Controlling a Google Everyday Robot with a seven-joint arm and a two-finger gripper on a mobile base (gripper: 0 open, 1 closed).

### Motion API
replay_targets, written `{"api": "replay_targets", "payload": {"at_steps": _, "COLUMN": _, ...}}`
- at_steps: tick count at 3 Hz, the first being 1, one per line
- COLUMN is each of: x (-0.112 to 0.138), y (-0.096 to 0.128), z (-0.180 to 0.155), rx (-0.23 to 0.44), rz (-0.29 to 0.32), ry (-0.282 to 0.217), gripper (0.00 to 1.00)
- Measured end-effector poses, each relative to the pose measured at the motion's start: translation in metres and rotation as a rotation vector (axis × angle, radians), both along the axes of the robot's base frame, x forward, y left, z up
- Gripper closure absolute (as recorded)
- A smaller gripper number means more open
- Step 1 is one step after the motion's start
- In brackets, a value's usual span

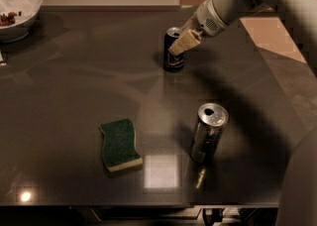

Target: Move pepsi can near sponge

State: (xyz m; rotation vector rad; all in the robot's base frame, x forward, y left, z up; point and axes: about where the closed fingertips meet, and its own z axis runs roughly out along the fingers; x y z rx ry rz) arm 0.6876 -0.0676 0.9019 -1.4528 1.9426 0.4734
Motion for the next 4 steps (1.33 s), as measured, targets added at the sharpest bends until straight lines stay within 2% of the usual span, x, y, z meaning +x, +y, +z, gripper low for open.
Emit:
{"api": "replay_targets", "payload": {"at_steps": 1, "x": -0.018, "y": 0.007, "z": 0.008, "rx": 0.017, "rz": 0.053, "ry": -0.001, "gripper": 0.88}}
{"api": "replay_targets", "payload": {"at_steps": 2, "x": -0.051, "y": 0.017, "z": 0.021, "rx": 0.029, "rz": 0.135, "ry": -0.007, "gripper": 1.0}}
{"api": "replay_targets", "payload": {"at_steps": 3, "x": -0.091, "y": 0.03, "z": 0.027, "rx": 0.033, "rz": 0.235, "ry": 0.004, "gripper": 1.0}}
{"api": "replay_targets", "payload": {"at_steps": 4, "x": -0.124, "y": 0.041, "z": 0.022, "rx": 0.029, "rz": 0.315, "ry": 0.035, "gripper": 1.0}}
